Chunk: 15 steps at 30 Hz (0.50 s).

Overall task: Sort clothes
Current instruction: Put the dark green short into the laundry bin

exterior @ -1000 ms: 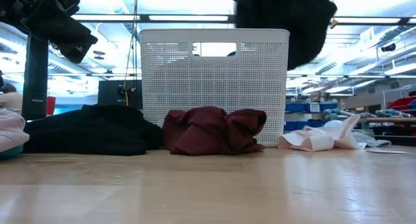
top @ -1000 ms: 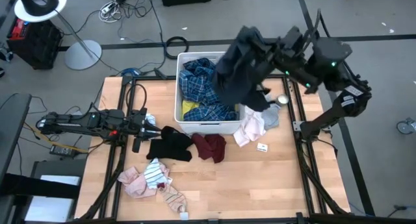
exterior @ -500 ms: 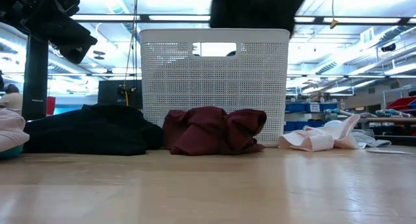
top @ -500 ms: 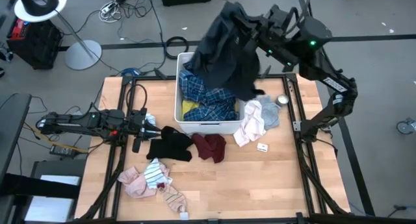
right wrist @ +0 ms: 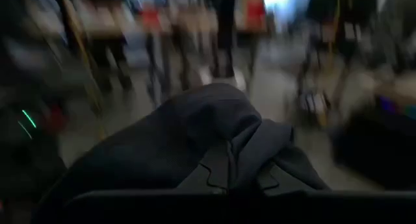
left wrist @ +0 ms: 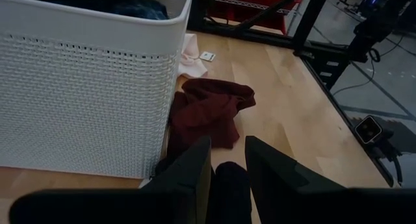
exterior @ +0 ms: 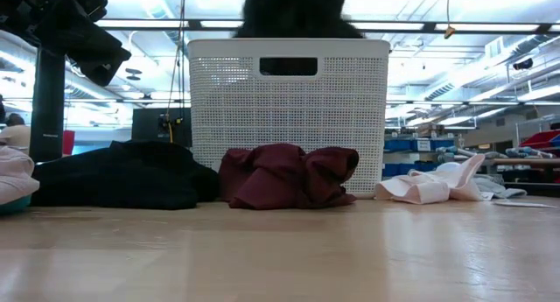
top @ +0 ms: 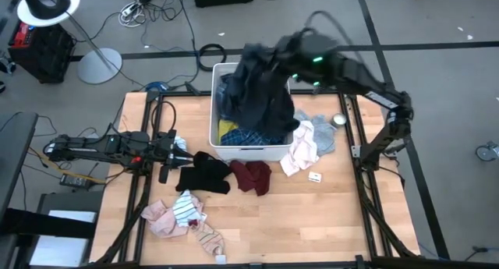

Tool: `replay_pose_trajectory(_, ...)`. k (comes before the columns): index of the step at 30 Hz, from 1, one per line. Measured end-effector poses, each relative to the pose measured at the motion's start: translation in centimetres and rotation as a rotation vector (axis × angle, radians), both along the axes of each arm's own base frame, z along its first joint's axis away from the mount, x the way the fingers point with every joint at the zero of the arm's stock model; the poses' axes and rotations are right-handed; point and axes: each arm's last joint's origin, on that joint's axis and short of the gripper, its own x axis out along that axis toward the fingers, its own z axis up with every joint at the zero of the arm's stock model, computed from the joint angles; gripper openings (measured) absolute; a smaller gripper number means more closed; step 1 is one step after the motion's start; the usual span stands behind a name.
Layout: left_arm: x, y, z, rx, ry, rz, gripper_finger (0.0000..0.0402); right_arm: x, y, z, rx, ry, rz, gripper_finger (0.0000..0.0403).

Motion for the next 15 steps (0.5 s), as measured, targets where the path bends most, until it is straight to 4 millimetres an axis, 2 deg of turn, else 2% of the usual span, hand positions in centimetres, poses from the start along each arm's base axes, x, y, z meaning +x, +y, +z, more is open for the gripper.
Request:
replay_pose_trajectory(8, 0.0, 0.0, 0.0, -0.004, -0.001, 0.001, 0.0102, 6.3, -2.1, -9.3, 0.177, 0.409, -0.109, 0.0004)
replay_pose_trajectory(15, 0.0, 0.0, 0.0, -0.006, 0.003, 0.002, 0.0102, 9.9, -4.6, -18.3, 0.436, 0.707, -0.122, 0.0004)
